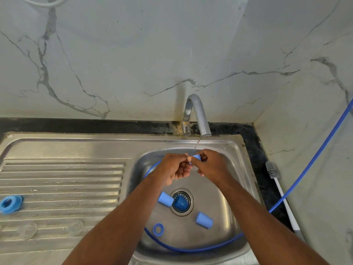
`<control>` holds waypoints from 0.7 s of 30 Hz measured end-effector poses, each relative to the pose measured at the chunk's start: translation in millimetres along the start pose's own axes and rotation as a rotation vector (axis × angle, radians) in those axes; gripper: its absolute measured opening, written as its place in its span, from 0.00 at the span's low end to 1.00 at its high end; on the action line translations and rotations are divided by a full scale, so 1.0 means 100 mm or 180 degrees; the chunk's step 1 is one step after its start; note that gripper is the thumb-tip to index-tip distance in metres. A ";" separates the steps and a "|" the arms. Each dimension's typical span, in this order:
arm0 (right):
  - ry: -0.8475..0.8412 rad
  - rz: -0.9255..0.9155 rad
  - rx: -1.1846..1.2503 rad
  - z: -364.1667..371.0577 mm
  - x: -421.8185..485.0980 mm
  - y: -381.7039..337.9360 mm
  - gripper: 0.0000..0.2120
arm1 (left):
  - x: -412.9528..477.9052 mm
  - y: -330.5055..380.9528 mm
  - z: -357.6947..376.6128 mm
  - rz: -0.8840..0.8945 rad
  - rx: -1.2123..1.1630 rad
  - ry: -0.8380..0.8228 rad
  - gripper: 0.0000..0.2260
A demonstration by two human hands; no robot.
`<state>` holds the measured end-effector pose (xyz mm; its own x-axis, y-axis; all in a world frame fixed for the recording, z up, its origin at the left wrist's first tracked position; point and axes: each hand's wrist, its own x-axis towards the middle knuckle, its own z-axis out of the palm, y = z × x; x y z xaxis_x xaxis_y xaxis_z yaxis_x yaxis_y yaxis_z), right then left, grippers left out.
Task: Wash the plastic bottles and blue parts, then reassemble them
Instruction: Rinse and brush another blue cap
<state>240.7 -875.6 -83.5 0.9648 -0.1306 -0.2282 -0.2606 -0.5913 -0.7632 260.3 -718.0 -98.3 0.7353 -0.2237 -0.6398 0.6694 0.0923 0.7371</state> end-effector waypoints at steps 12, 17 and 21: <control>-0.0246 0.0031 0.0581 0.21 0.07 0.07 0.20 | -0.01 0.15 -0.11 0.0887 0.0723 0.0367 0.03; 0.0072 -0.0183 0.0447 0.20 0.02 0.00 0.16 | 0.00 0.13 -0.11 0.1086 0.0781 0.0307 0.05; 0.0361 -0.0546 -0.0003 0.12 0.01 -0.08 0.16 | 0.02 0.10 -0.02 0.0912 0.0338 0.0108 0.08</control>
<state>243.3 -861.4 -85.4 0.9929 -0.1166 -0.0254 -0.0921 -0.6132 -0.7845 268.6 -715.6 -92.4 0.8969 -0.1706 -0.4081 0.4208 0.0448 0.9060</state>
